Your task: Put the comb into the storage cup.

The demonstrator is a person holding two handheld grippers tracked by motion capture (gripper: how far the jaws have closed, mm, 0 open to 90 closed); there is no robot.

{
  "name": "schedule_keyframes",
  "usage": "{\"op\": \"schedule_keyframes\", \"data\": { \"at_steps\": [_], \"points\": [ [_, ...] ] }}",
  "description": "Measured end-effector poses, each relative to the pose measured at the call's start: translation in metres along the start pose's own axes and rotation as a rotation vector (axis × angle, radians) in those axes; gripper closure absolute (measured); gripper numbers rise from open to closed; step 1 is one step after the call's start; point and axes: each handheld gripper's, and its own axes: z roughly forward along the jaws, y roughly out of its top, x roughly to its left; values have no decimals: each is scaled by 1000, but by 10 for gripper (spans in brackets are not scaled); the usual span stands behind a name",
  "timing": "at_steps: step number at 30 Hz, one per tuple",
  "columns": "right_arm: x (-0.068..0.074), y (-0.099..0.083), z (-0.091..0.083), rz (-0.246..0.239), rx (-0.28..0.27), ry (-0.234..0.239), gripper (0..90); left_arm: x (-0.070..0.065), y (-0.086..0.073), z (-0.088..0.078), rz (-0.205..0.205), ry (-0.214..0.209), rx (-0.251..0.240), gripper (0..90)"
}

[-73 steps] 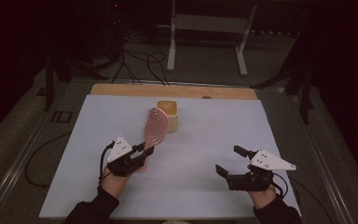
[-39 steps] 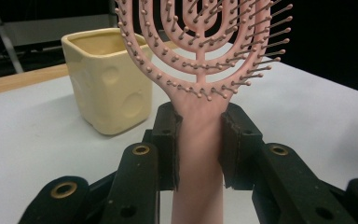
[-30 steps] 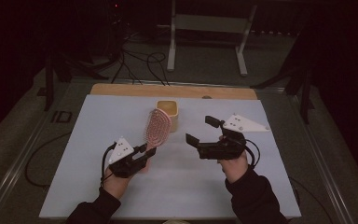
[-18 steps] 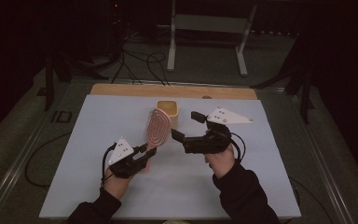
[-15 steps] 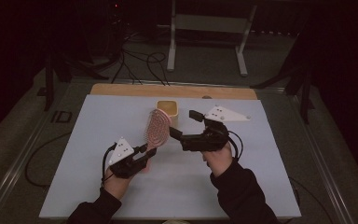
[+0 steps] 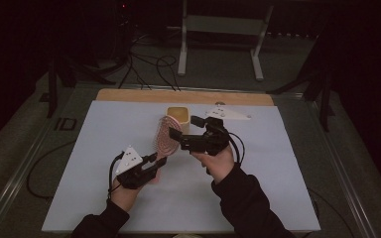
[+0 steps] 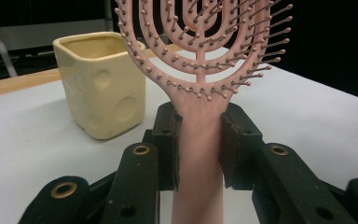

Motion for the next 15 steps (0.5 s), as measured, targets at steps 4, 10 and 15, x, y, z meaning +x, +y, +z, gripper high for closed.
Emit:
{"op": "schedule_keyframes", "data": {
  "at_steps": [4, 10, 15],
  "points": [
    [1, -2, 7, 27, 20, 1, 160, -1, 0, 0, 8, -3, -1, 710],
    [3, -8, 16, 49, 45, 2, 242, -1, 0, 0, 8, -4, 6, 710],
    [4, -12, 22, 57, 64, 8, 301, -2, 1, 0, 14, -3, 1, 709]
  ]
}}
